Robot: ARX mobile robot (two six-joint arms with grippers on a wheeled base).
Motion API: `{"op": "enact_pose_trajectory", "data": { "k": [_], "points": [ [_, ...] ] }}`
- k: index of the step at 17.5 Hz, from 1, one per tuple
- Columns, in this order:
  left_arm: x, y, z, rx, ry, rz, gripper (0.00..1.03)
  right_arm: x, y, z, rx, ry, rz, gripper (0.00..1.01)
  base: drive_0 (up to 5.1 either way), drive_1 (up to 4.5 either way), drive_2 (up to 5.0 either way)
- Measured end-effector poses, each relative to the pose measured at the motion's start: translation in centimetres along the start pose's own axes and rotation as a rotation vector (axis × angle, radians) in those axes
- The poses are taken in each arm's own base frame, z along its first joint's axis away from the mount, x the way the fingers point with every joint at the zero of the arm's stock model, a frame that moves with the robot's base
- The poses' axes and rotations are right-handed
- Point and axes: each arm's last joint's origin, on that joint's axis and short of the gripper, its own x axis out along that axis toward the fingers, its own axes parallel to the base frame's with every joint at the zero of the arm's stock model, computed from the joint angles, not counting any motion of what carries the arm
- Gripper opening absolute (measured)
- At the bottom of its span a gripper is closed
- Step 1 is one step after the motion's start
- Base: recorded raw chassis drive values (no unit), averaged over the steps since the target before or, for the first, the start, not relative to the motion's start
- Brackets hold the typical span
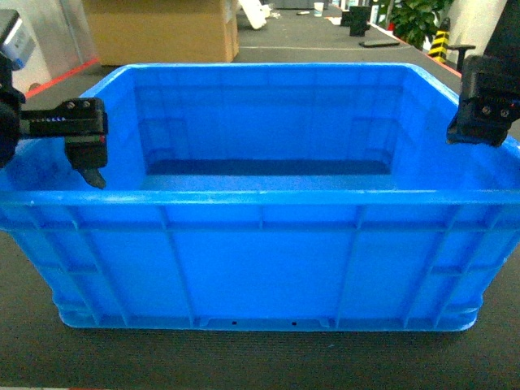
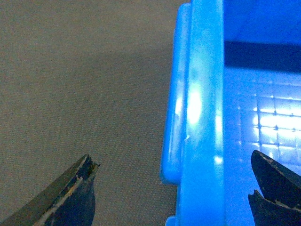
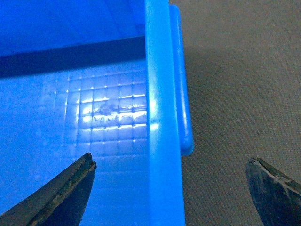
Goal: Place box next to blue box on left shelf
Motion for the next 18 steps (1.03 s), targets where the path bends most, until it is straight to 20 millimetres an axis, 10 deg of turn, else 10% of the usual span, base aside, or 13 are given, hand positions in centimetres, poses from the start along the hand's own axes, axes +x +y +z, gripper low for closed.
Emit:
{"op": "enact_pose_trajectory", "data": {
  "k": [11,18],
  "points": [
    [-1.6,-1.0,-0.2,-0.022,0.075,-0.034,0.17,-0.5,1.1,-1.6,-0.032,0.035,-0.029,0.16,0.0,0.0,0.0],
    [-5.7,-1.1,-0.9,0.019,0.002,-0.055,0.09,-4.0,1.1,-2.7,-0.064,-0.013,-0.025,0.12,0.0,0.0,0.0]
  ]
}}
